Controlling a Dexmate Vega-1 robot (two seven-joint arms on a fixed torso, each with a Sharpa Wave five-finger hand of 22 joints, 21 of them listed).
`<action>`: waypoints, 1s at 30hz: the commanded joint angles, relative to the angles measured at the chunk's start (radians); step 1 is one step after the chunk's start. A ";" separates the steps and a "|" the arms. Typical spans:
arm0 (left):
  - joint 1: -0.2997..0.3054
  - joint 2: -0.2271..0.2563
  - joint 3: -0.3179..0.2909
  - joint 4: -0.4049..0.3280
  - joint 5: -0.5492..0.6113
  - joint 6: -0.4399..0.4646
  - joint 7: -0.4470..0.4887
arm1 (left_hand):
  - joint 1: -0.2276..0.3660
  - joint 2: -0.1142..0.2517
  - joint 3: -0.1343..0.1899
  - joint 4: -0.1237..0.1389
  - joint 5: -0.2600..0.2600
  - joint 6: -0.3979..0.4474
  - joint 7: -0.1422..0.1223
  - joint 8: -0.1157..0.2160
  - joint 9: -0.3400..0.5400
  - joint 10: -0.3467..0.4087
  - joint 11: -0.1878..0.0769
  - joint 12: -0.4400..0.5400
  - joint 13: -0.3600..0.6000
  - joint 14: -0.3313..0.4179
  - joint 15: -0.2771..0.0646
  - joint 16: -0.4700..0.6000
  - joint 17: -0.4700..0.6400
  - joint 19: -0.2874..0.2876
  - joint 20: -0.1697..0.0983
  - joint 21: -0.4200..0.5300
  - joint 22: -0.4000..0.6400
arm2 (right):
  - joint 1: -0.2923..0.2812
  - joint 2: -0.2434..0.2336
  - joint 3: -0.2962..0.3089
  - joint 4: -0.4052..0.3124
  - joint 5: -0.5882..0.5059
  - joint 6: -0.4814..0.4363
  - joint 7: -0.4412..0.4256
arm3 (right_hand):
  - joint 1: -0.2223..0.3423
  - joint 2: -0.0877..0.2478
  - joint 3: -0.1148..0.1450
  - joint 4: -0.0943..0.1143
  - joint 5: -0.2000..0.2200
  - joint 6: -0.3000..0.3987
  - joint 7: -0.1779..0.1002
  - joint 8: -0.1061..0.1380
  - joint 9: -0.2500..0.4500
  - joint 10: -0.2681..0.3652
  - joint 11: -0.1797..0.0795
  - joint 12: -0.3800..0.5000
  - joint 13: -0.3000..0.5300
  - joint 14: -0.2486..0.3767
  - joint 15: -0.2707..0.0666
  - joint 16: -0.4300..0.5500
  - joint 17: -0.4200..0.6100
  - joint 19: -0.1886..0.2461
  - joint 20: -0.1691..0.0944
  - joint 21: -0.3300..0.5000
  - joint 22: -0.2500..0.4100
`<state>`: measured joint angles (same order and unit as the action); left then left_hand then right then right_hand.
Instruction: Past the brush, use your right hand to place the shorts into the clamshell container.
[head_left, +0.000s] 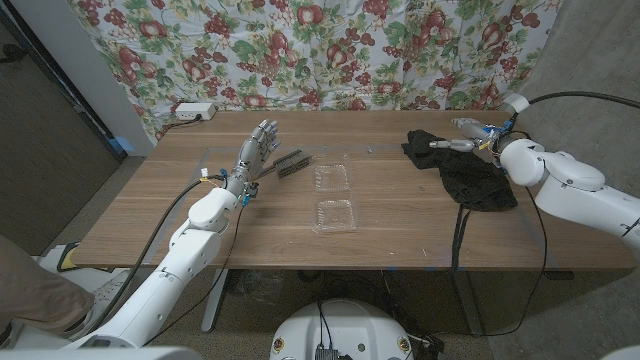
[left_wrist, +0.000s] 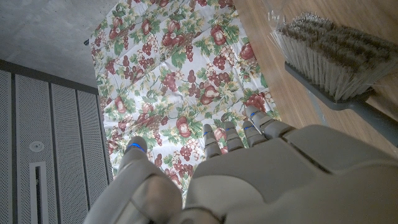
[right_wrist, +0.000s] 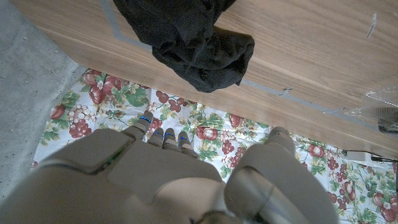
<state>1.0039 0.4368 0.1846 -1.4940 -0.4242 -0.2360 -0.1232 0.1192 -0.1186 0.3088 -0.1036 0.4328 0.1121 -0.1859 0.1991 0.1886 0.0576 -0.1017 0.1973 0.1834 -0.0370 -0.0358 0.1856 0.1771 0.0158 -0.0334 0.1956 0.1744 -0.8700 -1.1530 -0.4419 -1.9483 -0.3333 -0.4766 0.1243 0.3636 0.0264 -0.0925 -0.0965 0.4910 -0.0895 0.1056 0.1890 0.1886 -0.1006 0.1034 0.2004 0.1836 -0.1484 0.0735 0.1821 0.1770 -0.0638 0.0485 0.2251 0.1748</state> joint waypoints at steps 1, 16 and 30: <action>-0.002 -0.002 -0.002 0.010 -0.004 -0.004 -0.004 | 0.010 0.004 0.003 -0.004 0.004 0.001 -0.002 0.003 0.001 -0.004 -0.004 0.003 0.005 -0.008 -0.068 0.001 0.003 0.003 -0.023 0.000 0.002 | 0.036 0.018 -0.024 0.036 -0.040 0.000 0.045 | -0.004 -0.008 -0.009 -0.001 0.006 0.002 0.013 0.005 0.004 0.005 0.003 0.006 0.006 0.008 0.000 0.005 0.003 0.003 -0.005 -0.001 0.003; -0.006 -0.003 -0.005 0.023 -0.007 -0.007 -0.013 | 0.010 0.005 0.002 -0.006 0.004 0.001 -0.003 0.002 0.001 -0.004 -0.005 0.004 0.005 -0.007 -0.068 0.002 0.003 0.003 -0.023 0.000 0.002 | 0.056 0.040 -0.040 0.086 -0.040 -0.011 0.073 | -0.001 -0.008 -0.013 -0.002 0.017 0.007 0.017 0.009 0.004 0.010 0.000 0.010 0.005 0.013 -0.002 0.005 0.003 0.010 -0.004 -0.005 0.003; -0.009 -0.005 -0.009 0.028 -0.009 -0.006 -0.017 | 0.011 0.005 0.001 -0.008 0.004 0.001 -0.002 0.002 0.001 -0.005 -0.004 0.004 0.005 -0.007 -0.068 0.002 0.003 0.003 -0.024 0.000 0.002 | 0.099 0.071 -0.076 0.142 -0.048 -0.026 0.104 | 0.003 -0.008 -0.017 -0.003 0.027 0.008 0.020 0.010 0.004 0.009 -0.002 0.010 0.005 0.014 -0.004 0.004 0.002 0.013 -0.006 -0.009 0.003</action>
<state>0.9983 0.4340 0.1784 -1.4719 -0.4312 -0.2426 -0.1352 0.1233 -0.1145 0.3088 -0.1036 0.4328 0.1121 -0.1859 0.1991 0.1885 0.0576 -0.1018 0.1973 0.1834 -0.0369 -0.0358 0.1857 0.1771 0.0159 -0.0333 0.1960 0.1744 -0.8037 -1.1043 -0.4905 -1.8480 -0.3747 -0.4897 0.2002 0.3636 0.0265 -0.1008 -0.0962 0.5075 -0.0841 0.1110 0.1928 0.1884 -0.0953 0.0982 0.2004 0.1835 -0.1337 0.0697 0.1821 0.1770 -0.0582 0.0427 0.2213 0.1747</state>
